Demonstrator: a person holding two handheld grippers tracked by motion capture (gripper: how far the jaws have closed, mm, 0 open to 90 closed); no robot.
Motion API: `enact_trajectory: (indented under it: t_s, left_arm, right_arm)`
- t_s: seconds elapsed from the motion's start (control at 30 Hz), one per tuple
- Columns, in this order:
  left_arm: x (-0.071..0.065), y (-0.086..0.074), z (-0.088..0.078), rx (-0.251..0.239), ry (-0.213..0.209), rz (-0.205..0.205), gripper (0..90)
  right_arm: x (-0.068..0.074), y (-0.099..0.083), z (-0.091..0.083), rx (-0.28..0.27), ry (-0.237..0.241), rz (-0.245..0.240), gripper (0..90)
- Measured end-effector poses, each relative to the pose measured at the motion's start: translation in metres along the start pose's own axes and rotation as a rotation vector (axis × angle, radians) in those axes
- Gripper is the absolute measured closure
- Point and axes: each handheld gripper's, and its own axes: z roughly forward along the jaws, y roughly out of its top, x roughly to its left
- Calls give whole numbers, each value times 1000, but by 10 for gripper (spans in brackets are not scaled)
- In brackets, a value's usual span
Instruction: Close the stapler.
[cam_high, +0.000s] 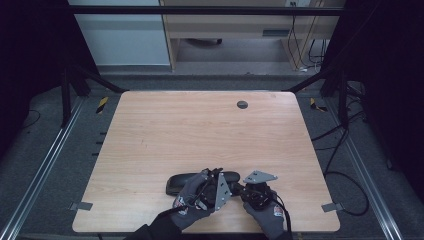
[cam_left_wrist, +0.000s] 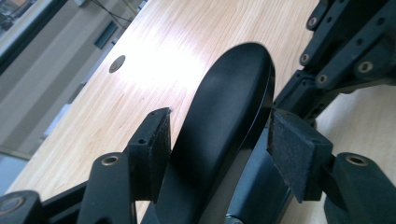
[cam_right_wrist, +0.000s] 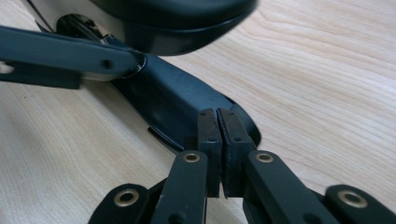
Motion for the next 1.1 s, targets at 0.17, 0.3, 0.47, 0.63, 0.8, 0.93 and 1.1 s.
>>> enact_trajectory:
  t_s: [0.17,0.3,0.47,0.63,0.8,0.93,1.1]
  left_arm:
    - [-2,3,-6,-16,-27,8,358]
    - [-1,6,-13,-31,-40,4,344]
    - [6,8,-24,-56,-43,-28,333]
    - [13,7,-36,-74,-36,-57,332]
    - [22,4,-44,-84,-33,-92,332]
    - [29,-1,-48,-84,-27,-119,333]
    - [37,-8,-52,-80,-11,-155,335]
  right_arm:
    - [-6,-1,-5,-18,-23,8,844]
    - [-10,-1,-9,-32,-33,25,808]
    - [-16,-2,-13,-54,-55,35,776]
    - [-20,-1,-17,-64,-66,44,777]
    - [-23,0,-21,-72,-73,55,811]
    - [-25,1,-26,-83,-89,55,850]
    - [-29,2,-32,-97,-101,68,900]
